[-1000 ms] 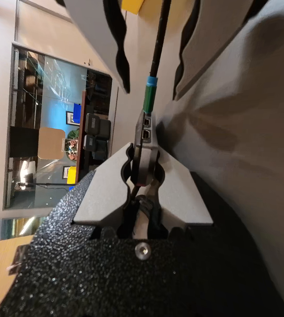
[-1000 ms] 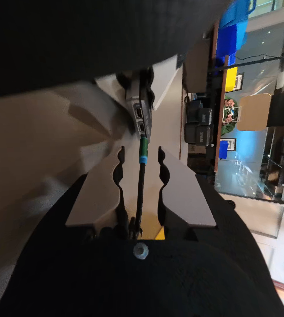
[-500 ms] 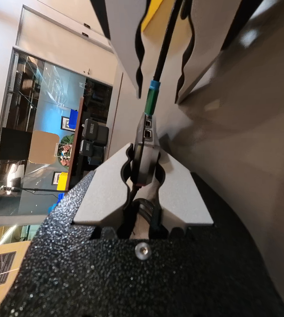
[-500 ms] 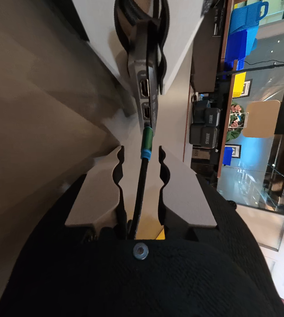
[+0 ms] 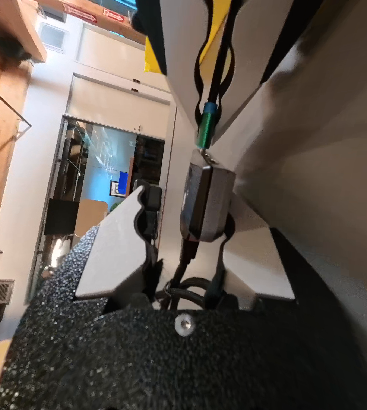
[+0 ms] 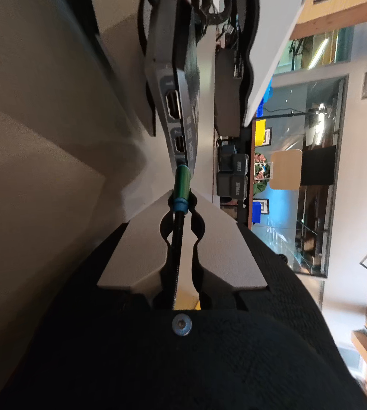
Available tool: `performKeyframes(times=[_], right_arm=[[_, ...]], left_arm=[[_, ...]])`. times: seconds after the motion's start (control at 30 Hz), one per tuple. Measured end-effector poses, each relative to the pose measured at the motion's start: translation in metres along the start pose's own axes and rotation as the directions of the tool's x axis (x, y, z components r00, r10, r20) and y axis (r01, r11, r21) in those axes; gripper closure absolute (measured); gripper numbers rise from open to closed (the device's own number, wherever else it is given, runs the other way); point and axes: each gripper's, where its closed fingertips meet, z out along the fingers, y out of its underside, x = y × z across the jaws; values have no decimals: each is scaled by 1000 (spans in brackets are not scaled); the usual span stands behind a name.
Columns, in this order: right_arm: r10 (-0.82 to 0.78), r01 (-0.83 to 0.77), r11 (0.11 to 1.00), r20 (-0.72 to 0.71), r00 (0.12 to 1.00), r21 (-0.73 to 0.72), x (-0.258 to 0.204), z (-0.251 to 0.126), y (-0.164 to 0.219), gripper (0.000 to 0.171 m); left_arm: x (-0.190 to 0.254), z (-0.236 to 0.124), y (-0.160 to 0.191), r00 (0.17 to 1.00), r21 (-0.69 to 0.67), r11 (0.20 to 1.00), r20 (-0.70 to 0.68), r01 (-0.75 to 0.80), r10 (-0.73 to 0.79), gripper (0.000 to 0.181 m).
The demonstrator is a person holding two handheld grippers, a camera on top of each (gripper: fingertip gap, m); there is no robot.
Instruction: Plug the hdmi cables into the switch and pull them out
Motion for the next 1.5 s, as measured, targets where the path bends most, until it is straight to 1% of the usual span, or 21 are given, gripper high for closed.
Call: performKeyframes(times=[0.1,0.17,0.2,0.23,0.27,0.37,0.4,0.43,0.47,0.53,0.57,0.63,0.73,0.87,1.03,1.13,1.23,1.4,1.43,1.5], right_arm=[[22,-22,996,5,1000,92,-1,-7,-14,164],[46,-47,988,7,999,148,1,-11,-23,164],[45,-46,987,11,999,153,0,-11,-24,164],[40,-42,988,16,999,149,-2,-11,-23,164],[35,-37,990,21,999,139,-4,-9,-22,164],[5,-4,996,-5,1000,88,-5,-5,-19,163],[-14,16,998,-24,1000,68,-5,-4,-19,160],[-35,38,997,-44,998,62,-5,-4,-22,151],[-50,54,996,-61,997,68,-4,-5,-27,148],[-63,67,996,-79,995,59,-2,-7,-29,152],[-71,74,996,-74,995,48,-4,-7,-28,160],[-108,112,993,-89,990,32,-4,-9,-27,160],[-73,79,995,-91,993,68,-5,-16,-28,162],[-39,48,993,-85,996,105,-9,-33,-28,162],[109,-109,976,14,994,187,-13,-46,-31,162],[131,-134,969,28,991,207,-14,-50,-32,162],[95,-92,977,-2,996,194,-13,-49,-31,162],[-37,50,992,-119,992,113,-8,-44,-27,162],[-40,54,994,-140,989,95,-5,-43,-24,162],[9,4,997,-171,985,74,4,-43,-17,162]], left_arm=[[10,-1,-6,989,11,989,-14,-147,147,120],[10,0,-8,974,3,974,19,-227,227,130],[11,1,-6,971,-10,971,14,-240,240,136],[12,1,-2,970,-31,970,7,-243,243,146],[13,2,3,969,-55,967,-5,-248,248,147],[15,3,12,972,-114,965,-26,-237,236,147],[16,6,14,973,-130,965,-32,-229,227,148],[16,6,15,976,-142,965,-40,-219,216,148],[16,6,15,979,-138,969,-41,-205,201,148],[17,6,16,984,-139,975,-49,-174,169,148],[18,6,16,985,-133,976,-49,-173,168,148],[18,6,15,985,-128,978,-48,-168,163,148],[20,3,13,991,-96,987,-57,-125,120,148],[24,1,6,992,-58,993,-75,-107,103,149],[30,0,-1,991,-18,997,-114,-76,73,148],[30,-1,-3,991,-3,997,-114,-75,74,148],[29,-2,-6,991,2,996,-101,-90,89,147],[23,-5,-9,994,13,996,-53,-90,91,147],[18,-7,-11,997,22,997,-33,-74,75,145],[2,-13,-14,1000,42,999,18,-11,11,139]])
